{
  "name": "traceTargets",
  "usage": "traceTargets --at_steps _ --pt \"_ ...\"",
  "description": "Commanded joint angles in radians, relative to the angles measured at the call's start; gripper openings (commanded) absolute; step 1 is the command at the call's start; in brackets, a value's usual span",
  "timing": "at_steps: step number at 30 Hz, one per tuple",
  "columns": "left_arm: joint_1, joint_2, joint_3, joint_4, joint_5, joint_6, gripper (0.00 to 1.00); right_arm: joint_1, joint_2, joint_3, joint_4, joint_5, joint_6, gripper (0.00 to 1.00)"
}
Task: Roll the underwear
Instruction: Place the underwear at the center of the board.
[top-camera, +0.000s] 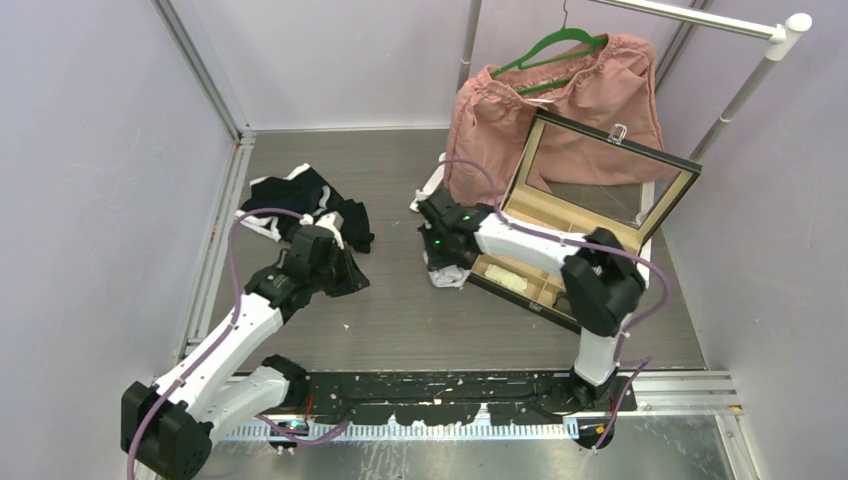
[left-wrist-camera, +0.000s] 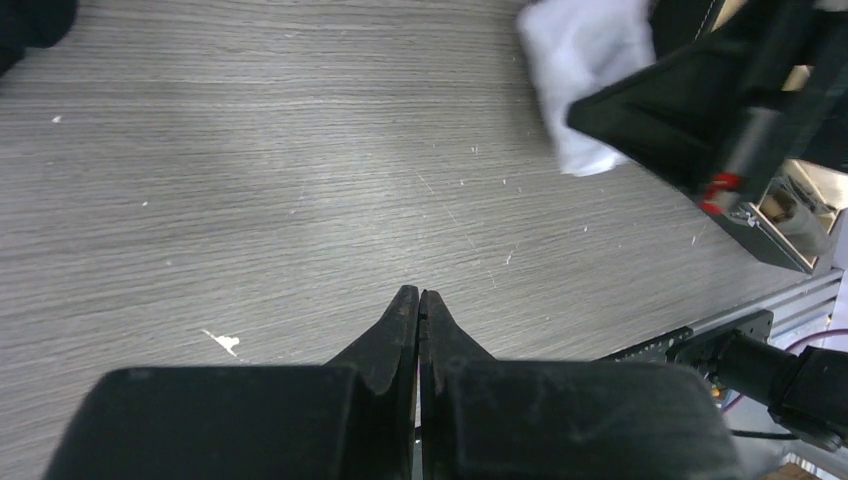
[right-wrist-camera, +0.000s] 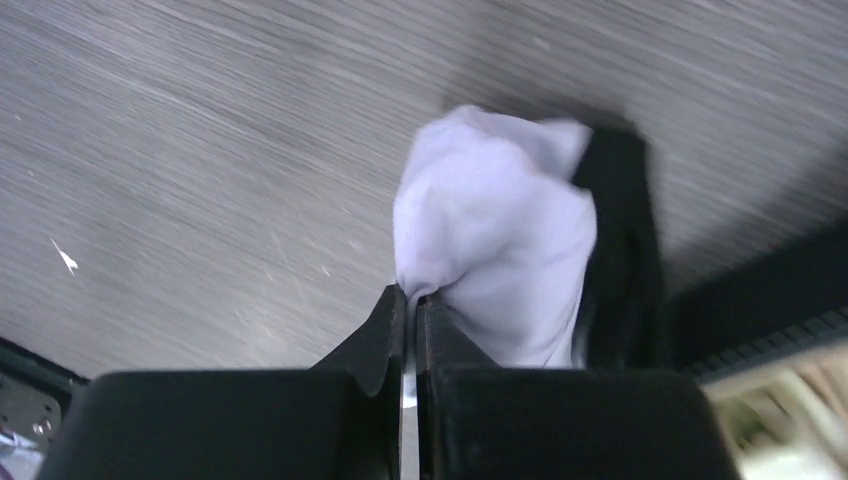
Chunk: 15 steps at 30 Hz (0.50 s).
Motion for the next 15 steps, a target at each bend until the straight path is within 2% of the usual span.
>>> traceTargets --at_steps 1,8,10,13,15 --pt "0.005 -0.069 -0.014 -0.063 -0.076 -0.023 0.01 0.088 0.118 0.133 0.082 0.083 0.057 0.01" --pt "0.005 -0.186 -0.043 -0.176 -0.218 -0.062 0.01 0.196 0.272 0.236 0.129 0.045 0.067 0.01" --pt "0.005 -0.219 -0.045 -0.213 -0.259 -0.073 0.02 0.215 0.29 0.246 0.155 0.03 0.077 0.1" --pt "0.005 -0.269 -0.053 -0.236 -0.295 -0.096 0.07 0.229 0.28 0.234 0.211 -0.044 0.099 0.31" --pt "0.005 -0.293 -0.052 -0.243 -0.314 -0.105 0.11 0.228 0.256 0.217 0.237 -0.056 0.101 0.4"
